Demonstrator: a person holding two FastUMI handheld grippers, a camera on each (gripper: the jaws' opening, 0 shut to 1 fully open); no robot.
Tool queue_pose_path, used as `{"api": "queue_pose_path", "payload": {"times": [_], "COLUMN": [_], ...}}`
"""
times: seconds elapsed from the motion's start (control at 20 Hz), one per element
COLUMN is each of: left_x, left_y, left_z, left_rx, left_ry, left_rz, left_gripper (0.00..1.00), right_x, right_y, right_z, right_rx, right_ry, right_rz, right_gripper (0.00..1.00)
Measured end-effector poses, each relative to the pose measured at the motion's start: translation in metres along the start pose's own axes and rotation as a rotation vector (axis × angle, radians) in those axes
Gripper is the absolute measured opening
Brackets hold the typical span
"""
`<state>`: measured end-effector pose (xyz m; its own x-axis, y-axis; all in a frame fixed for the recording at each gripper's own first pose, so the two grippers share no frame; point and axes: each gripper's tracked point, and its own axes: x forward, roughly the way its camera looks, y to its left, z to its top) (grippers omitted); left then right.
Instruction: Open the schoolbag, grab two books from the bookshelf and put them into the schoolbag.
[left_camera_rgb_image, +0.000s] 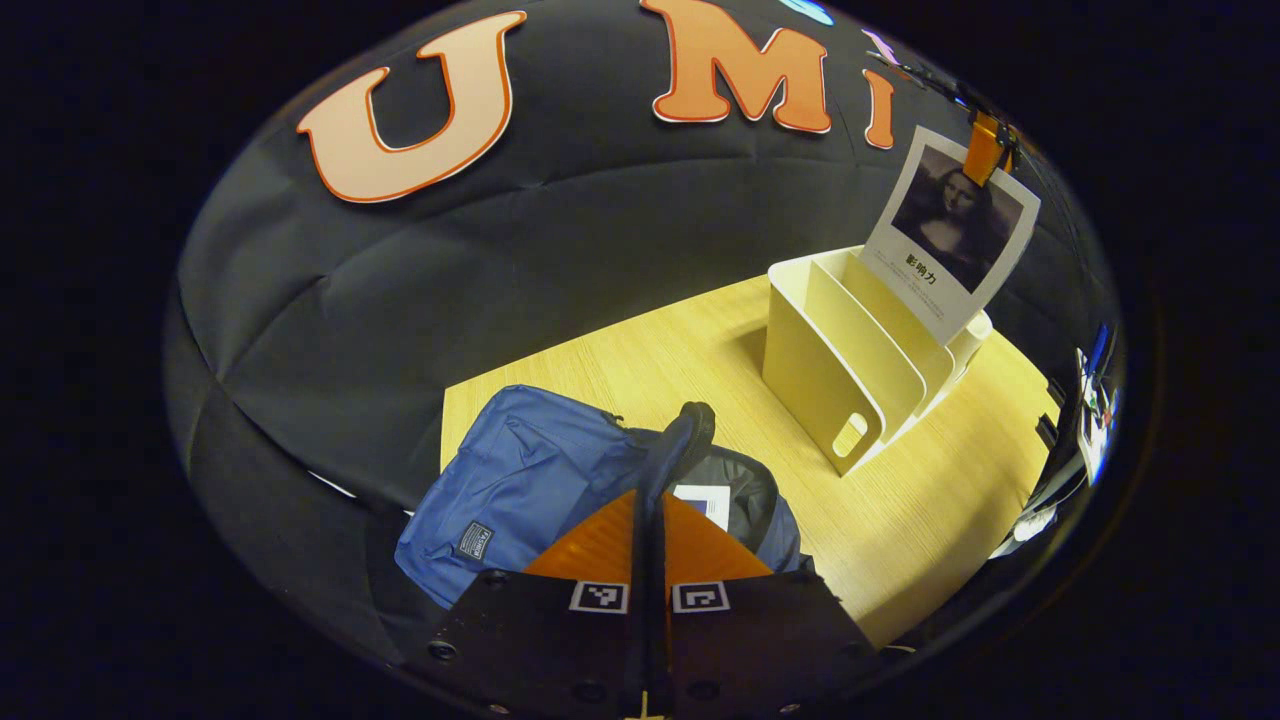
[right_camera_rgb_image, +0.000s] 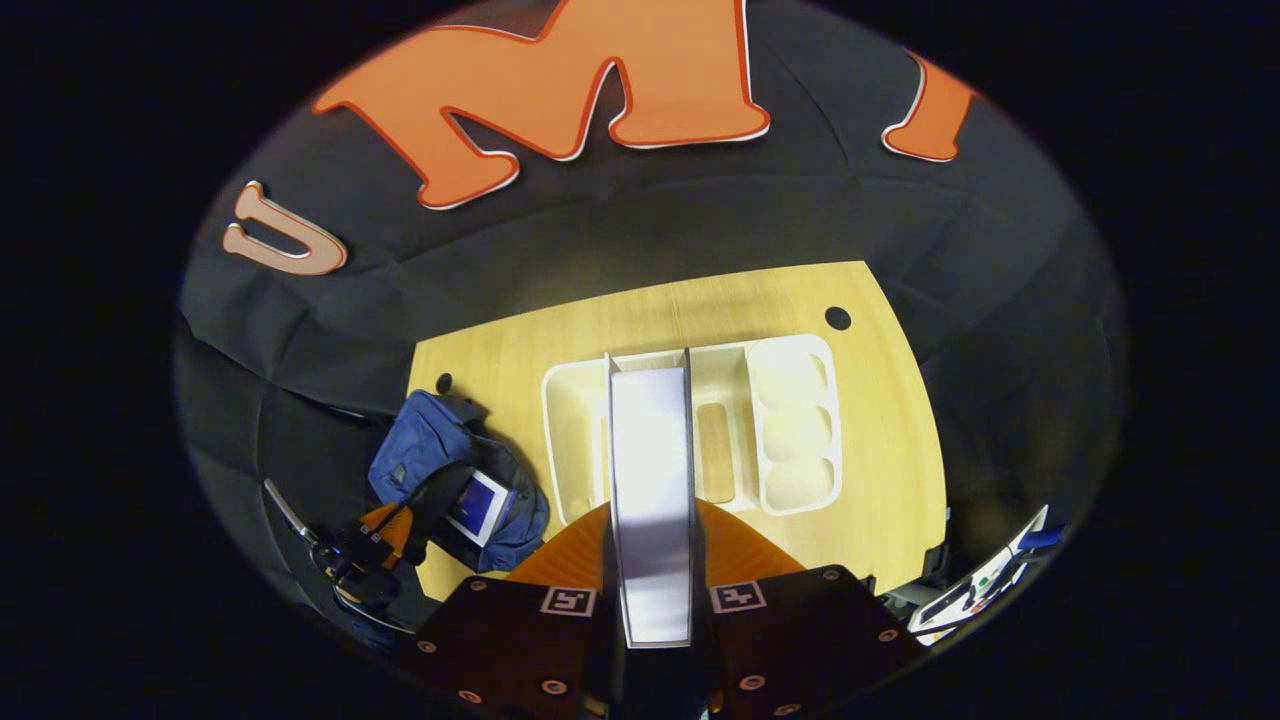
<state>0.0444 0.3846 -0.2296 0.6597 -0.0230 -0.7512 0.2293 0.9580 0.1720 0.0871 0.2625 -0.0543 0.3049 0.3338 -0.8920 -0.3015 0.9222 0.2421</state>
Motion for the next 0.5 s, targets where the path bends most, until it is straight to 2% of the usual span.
{"api": "queue_pose_path", "payload": {"times": [0.1, 0.3, 0.5], "left_x": [-0.001, -0.002, -0.006], "left_y": [0.000, 0.004, 0.007], "left_z": [0.001, 0.004, 0.010], "left_rx": [0.006, 0.025, 0.057], "left_ry": [0.003, 0.007, 0.005], "left_rz": [0.002, 0.019, 0.033], "left_gripper": [0.02, 0.02, 0.02], "right_x": [-0.004, 0.001, 0.012], "right_y": [0.019, 0.033, 0.060], "right_z": [-0.012, -0.026, -0.048], "right_rx": [0.041, 0.107, 0.197], "right_ry": [-0.008, -0.033, -0.012], "right_rz": [0.088, 0.192, 0.328], "right_gripper": [0.27, 0.25, 0.25]}}
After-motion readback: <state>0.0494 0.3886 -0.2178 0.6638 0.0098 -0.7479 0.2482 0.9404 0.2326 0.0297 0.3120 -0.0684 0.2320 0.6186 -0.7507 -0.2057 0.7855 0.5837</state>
